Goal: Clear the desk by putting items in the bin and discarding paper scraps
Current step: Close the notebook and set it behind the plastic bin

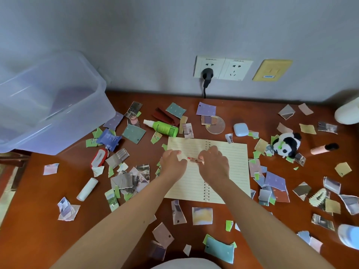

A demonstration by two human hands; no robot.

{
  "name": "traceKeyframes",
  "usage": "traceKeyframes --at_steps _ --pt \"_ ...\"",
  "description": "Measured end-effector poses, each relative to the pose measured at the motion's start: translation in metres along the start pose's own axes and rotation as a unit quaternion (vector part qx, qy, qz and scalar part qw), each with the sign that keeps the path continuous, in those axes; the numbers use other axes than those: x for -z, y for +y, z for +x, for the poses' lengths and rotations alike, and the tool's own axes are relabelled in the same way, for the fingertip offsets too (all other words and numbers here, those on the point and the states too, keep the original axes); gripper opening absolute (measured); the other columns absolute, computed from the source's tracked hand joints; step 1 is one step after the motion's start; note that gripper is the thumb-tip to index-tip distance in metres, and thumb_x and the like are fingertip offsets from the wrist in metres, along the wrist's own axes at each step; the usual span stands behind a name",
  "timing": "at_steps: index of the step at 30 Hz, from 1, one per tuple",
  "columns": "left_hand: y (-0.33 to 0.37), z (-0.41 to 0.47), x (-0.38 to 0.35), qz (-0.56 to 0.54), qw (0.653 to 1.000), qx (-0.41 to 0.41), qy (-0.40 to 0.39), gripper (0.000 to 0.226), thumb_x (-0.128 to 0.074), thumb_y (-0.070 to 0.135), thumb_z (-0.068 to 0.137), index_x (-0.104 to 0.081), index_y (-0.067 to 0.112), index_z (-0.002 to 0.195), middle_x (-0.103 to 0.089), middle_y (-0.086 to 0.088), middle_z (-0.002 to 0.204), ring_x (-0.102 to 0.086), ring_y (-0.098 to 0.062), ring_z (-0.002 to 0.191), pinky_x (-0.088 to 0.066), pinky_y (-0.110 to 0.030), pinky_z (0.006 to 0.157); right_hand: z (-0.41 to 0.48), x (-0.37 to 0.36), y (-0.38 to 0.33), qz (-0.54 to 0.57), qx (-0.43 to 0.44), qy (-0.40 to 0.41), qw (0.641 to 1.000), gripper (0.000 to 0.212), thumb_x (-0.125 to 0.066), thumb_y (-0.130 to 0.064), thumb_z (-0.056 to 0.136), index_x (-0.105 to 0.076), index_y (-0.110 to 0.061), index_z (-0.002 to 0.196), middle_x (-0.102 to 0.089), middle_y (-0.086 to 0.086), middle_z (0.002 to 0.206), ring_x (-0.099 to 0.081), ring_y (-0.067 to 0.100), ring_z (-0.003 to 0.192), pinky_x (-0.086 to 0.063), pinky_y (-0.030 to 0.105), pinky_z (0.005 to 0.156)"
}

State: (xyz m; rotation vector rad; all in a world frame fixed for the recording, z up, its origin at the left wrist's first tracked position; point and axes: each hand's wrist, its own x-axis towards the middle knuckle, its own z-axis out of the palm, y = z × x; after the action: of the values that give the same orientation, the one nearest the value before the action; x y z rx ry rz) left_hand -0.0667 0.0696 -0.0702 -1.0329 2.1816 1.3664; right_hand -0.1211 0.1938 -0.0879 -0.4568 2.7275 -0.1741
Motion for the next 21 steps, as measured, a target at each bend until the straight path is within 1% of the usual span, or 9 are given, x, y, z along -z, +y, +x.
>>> traceKeyframes --at_steps 4,7,10,13,14,16,18,20,21 --pt "0.002 0.007 0.002 0.016 1.0 0.002 0.012 0.05 -0.042 0.014 0.094 -0.038 0.017 0.144 -0.014 0.0 0.157 -0.009 -0.021 0.143 -0.022 -0.038 0.11 0.003 0.005 -0.018 0.179 -0.018 0.017 0.984 0.015 -0.043 -0.027 0.101 -0.056 -0.02 0.106 -0.053 -0.003 0.102 -0.055 0.018 0.085 -0.047 0.033 0.067" --pt "0.002 0.01 0.007 0.014 0.999 0.016 0.025 0.054 -0.041 0.013 0.094 -0.032 0.017 0.147 -0.013 -0.001 0.158 -0.01 -0.023 0.144 -0.023 -0.042 0.112 0.008 0.004 -0.031 0.316 -0.08 -0.043 0.944 0.022 -0.034 -0.028 0.103 -0.052 -0.017 0.106 -0.058 -0.002 0.089 -0.056 0.02 0.08 -0.044 0.036 0.067" --pt "-0.003 0.018 0.014 0.018 0.999 0.021 0.033 0.054 -0.041 0.014 0.094 -0.034 0.019 0.147 -0.025 -0.005 0.154 -0.023 -0.028 0.14 -0.034 -0.044 0.109 0.01 0.001 -0.032 0.363 -0.135 -0.095 0.917 0.023 -0.035 -0.019 0.098 -0.049 -0.017 0.117 -0.057 -0.002 0.093 -0.054 0.019 0.08 -0.042 0.033 0.067" --pt "-0.005 0.026 0.021 -0.045 0.998 0.042 0.025 0.047 -0.037 0.013 0.089 -0.047 0.019 0.135 -0.045 -0.006 0.141 -0.046 -0.029 0.123 -0.053 -0.043 0.086 0.01 -0.001 -0.028 0.43 -0.168 -0.123 0.878 0.034 -0.035 -0.009 0.094 -0.049 -0.019 0.124 -0.054 -0.005 0.094 -0.05 0.012 0.077 -0.046 0.033 0.071" --pt "-0.004 0.028 0.024 -0.075 0.996 0.052 0.021 0.046 -0.036 0.01 0.089 -0.048 0.017 0.133 -0.048 -0.006 0.139 -0.048 -0.029 0.121 -0.053 -0.038 0.08 0.01 -0.001 -0.028 0.439 -0.168 -0.126 0.873 0.037 -0.035 -0.007 0.094 -0.049 -0.019 0.125 -0.053 -0.006 0.095 -0.049 0.01 0.078 -0.046 0.034 0.073" --pt "0.0 0.03 0.032 -0.136 0.987 0.087 0.017 0.048 -0.035 0.005 0.093 -0.045 0.013 0.139 -0.049 -0.006 0.138 -0.049 -0.028 0.122 -0.046 -0.031 0.081 0.011 -0.001 -0.027 0.445 -0.165 -0.133 0.87 0.042 -0.035 -0.006 0.093 -0.049 -0.02 0.13 -0.052 -0.006 0.101 -0.048 0.009 0.081 -0.047 0.036 0.081" --pt "0.002 0.032 0.037 -0.18 0.978 0.104 0.006 0.034 -0.038 0.003 0.096 -0.059 0.015 0.12 -0.057 -0.011 0.118 -0.058 -0.024 0.102 -0.045 -0.03 0.081 0.011 -0.001 -0.027 0.448 -0.167 -0.141 0.867 0.044 -0.036 -0.006 0.092 -0.048 -0.022 0.132 -0.05 -0.006 0.107 -0.049 0.011 0.087 -0.048 0.039 0.086" --pt "0.002 0.03 0.041 -0.201 0.973 0.115 0.004 0.026 -0.044 0.004 0.094 -0.057 0.022 0.081 -0.055 -0.004 0.083 -0.051 -0.014 0.067 -0.043 -0.025 0.062 0.01 0.002 -0.026 0.456 -0.175 -0.145 0.861 0.041 -0.037 -0.005 0.092 -0.05 -0.023 0.127 -0.05 -0.004 0.108 -0.049 0.014 0.09 -0.05 0.038 0.082" --pt "0.004 0.027 0.042 -0.207 0.971 0.119 -0.003 0.025 -0.048 0.005 0.094 -0.055 0.021 0.075 -0.051 -0.001 0.073 -0.045 -0.011 0.059 -0.039 -0.023 0.055 0.009 0.004 -0.026 0.466 -0.181 -0.146 0.854 0.038 -0.037 -0.005 0.092 -0.051 -0.023 0.123 -0.052 -0.003 0.107 -0.049 0.015 0.089 -0.05 0.035 0.076"
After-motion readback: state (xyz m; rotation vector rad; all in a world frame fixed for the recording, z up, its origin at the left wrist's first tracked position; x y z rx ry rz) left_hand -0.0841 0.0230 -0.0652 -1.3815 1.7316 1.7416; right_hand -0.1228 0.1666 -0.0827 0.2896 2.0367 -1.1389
